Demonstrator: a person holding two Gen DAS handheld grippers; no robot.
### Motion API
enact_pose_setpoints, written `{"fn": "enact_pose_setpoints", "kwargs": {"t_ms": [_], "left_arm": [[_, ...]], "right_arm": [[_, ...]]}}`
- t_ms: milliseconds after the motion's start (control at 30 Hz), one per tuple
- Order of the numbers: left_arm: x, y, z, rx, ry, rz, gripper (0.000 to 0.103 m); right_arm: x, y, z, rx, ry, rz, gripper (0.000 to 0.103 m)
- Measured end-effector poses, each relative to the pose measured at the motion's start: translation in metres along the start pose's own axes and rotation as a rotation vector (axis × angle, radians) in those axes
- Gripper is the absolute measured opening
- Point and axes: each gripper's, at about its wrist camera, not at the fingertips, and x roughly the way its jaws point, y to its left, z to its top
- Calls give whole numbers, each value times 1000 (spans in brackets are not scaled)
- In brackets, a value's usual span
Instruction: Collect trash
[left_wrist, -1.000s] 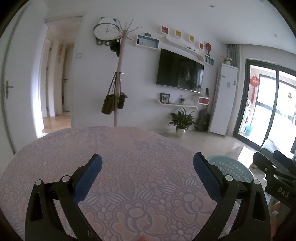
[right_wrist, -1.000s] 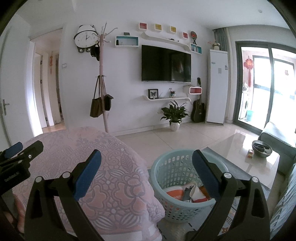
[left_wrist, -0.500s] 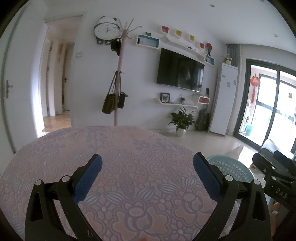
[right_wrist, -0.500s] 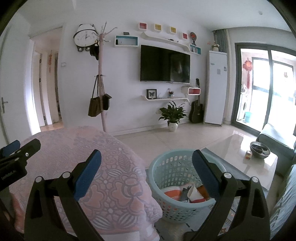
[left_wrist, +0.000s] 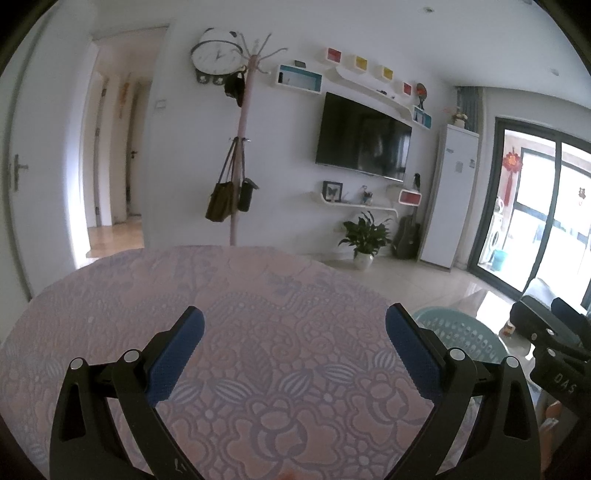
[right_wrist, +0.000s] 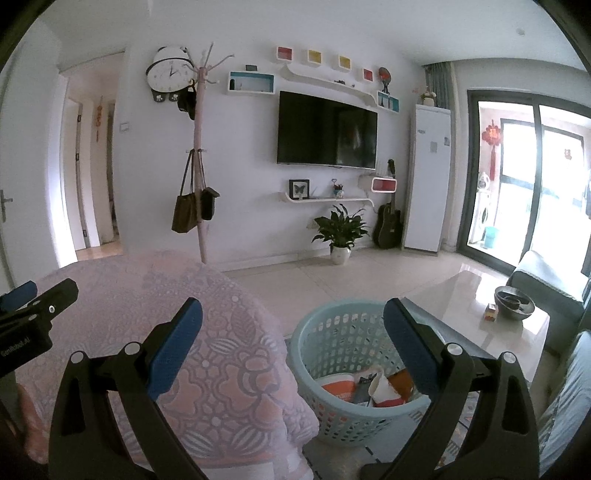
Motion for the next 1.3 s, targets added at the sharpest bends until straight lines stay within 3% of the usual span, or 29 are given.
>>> {"fn": "enact_pose_setpoints", "kwargs": {"t_ms": [1300], "left_arm": [[-9,-11,-3,-2,5,32,95]], "right_arm": [[3,2,-11,-4,15,17,94]]}}
